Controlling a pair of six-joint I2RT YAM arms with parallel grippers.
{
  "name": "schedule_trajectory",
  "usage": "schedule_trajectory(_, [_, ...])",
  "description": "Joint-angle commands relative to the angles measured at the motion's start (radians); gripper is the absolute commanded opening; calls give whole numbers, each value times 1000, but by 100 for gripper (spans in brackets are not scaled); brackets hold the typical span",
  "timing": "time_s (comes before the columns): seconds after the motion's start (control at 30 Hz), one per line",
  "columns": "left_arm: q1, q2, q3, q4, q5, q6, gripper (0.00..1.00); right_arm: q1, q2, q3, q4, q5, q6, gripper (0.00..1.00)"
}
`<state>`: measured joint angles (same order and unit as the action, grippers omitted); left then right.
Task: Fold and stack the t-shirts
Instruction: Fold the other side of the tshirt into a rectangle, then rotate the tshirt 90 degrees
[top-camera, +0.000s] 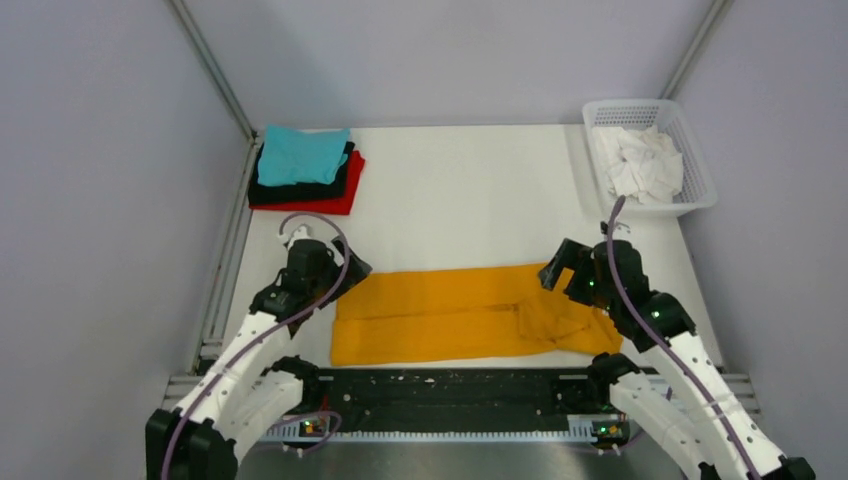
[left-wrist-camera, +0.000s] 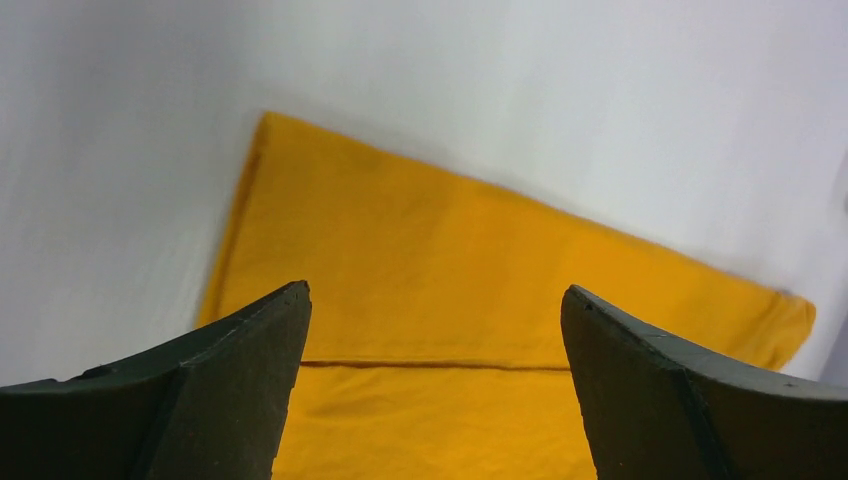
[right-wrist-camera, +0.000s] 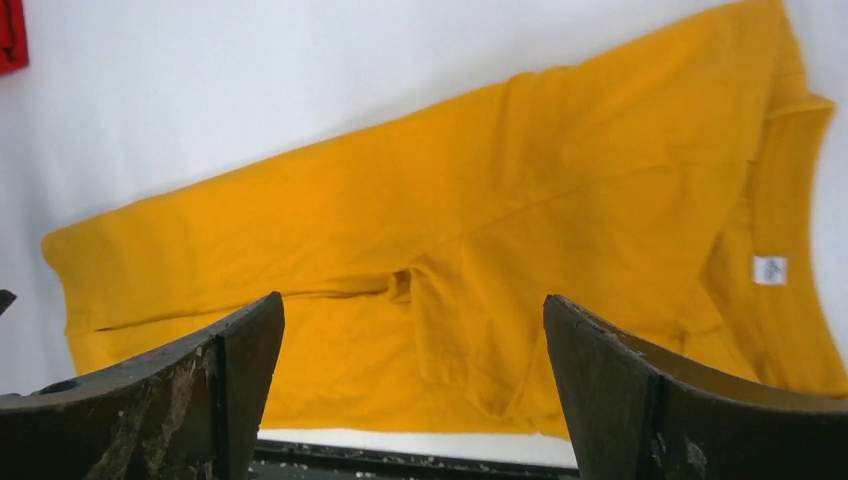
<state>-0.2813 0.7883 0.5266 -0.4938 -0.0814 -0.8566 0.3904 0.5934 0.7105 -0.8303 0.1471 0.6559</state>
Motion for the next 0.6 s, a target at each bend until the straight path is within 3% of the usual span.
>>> schedule_trajectory(0.0, [-68, 170, 29, 203, 182, 23, 99, 9, 141, -91, 284, -111, 9, 99])
schedule_trajectory(0.1, [-127, 287, 56, 207, 147, 44, 99, 8, 280, -110, 357, -124, 17, 99])
schedule_trajectory(0.3, [-131, 396, 46, 206, 92, 48, 99, -9, 493, -147, 406, -21, 15, 99])
schedule_trajectory(0.47, [-131, 436, 16, 194, 52, 39, 99, -68, 658, -182, 609, -58, 3, 99])
schedule_trajectory(0.57, [-131, 420, -10, 167, 52, 16, 99, -88, 799, -122, 733, -103, 5, 99])
